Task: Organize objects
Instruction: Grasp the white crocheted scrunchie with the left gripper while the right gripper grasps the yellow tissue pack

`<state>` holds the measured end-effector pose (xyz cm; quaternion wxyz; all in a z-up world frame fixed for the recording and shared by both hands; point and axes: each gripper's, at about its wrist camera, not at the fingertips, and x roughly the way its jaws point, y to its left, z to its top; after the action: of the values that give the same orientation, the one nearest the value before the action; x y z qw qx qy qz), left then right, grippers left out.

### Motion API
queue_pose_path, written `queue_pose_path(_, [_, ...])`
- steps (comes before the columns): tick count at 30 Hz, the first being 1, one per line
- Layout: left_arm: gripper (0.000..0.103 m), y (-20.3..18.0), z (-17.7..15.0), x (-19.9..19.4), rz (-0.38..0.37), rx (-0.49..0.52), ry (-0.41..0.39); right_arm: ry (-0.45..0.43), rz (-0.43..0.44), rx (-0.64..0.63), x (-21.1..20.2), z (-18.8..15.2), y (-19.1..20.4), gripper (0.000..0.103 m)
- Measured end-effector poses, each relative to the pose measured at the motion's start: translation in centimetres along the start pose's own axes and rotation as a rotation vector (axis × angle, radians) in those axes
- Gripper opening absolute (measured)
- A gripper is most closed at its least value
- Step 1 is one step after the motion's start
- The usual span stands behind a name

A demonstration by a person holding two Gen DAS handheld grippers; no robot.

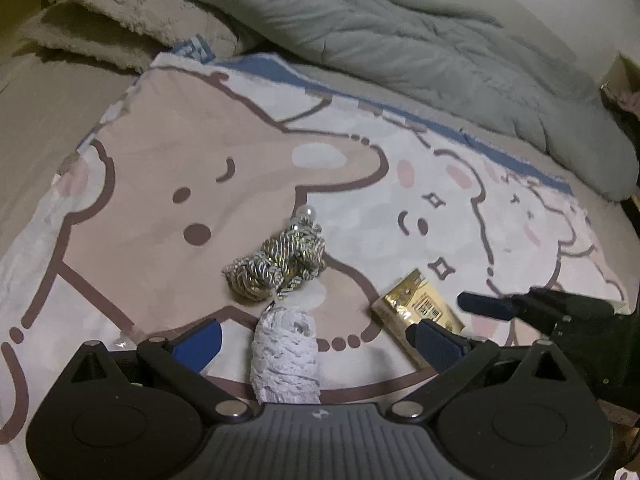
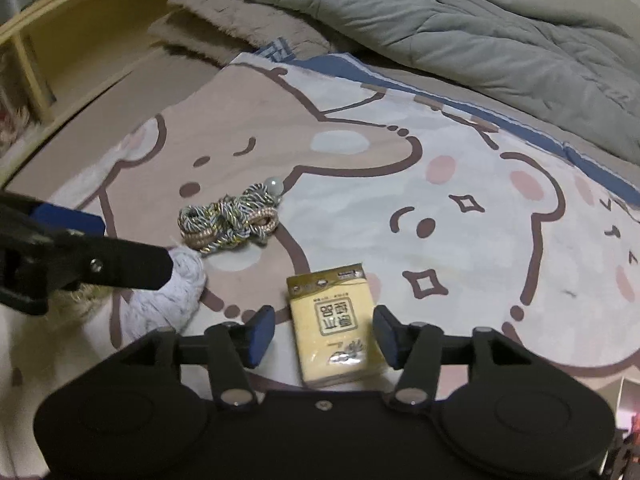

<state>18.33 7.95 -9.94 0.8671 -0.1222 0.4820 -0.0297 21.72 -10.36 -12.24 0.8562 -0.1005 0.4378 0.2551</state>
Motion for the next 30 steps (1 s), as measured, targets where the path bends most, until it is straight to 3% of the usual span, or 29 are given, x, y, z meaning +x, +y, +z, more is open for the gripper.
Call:
queue_pose_path(2, [0.094, 0.0, 0.0, 0.8, 0.008, 0.006, 0.028, 0.005, 0.0, -0.006, 0.5, 0.0, -0.3, 0.067])
queue_pose_path(4, [0.091, -0.1, -0.1, 1.6, 0.019, 0.016, 0.055, 0.013, 0.001, -0.017, 0.9, -0.1, -0.5, 0.068])
queue_pose_path(15, [0.076, 0.0, -0.6, 4.6, 0.067, 0.072, 0.145, 0.072, 0.027, -0.005, 3.6, 0.2, -1.3, 0.054])
queue_pose_path(21, [0.047, -0.3, -1.0, 5.4, 0.109, 0.12, 0.182, 0.088, 0.025, 0.011, 4.0, 0.5, -1.4, 0.053])
queue_pose_path(30, [0.044, -0.9, -0.6, 3.1, 0.089, 0.095, 0.108, 0.06, 0.009, 0.016, 2.5, 0.6, -1.3, 0.053])
